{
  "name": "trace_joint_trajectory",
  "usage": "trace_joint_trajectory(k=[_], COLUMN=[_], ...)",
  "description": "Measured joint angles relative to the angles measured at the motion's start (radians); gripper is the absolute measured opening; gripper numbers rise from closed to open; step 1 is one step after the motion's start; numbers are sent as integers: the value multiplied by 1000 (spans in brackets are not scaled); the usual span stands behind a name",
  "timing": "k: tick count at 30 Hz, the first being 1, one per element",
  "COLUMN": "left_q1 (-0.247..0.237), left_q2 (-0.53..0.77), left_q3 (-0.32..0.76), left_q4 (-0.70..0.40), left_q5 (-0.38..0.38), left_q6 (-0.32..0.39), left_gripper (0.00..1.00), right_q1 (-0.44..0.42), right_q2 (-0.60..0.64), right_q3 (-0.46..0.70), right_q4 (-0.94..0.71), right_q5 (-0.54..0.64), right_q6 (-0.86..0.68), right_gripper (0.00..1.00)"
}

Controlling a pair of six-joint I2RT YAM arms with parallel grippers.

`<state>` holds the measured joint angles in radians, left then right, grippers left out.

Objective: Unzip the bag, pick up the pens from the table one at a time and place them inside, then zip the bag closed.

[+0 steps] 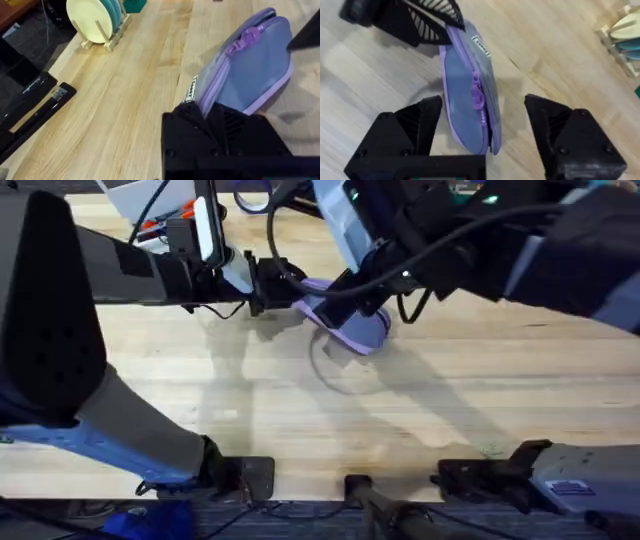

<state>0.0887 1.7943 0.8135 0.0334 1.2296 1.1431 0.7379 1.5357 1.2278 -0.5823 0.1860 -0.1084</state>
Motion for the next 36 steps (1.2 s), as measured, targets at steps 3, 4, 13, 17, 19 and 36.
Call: trace_joint_trajectory(k=[3,4,13,17,19,36], left_q1=[0,0,0,0,0,2], left_q2=[0,0,0,0,0,0], left_q3=[0,0,0,0,0,0], left_q4=[0,0,0,0,0,-3], left_q5=[0,0,0,0,0,1], left_q6=[0,0,0,0,0,0], left_gripper=[43,42,43,43,43,43], right_q1=[13,19,43,43,43,36], right_q2=[20,24,59,79,89,90], right_q3=[0,0,0,0,0,0], right_q4=[4,8,29,29,29,34], right_q5=[0,0,-3,-3,-3,31], right_q6=[-5,-7,-15,-16,-19,-23], right_gripper=[909,900,849,832,758,131])
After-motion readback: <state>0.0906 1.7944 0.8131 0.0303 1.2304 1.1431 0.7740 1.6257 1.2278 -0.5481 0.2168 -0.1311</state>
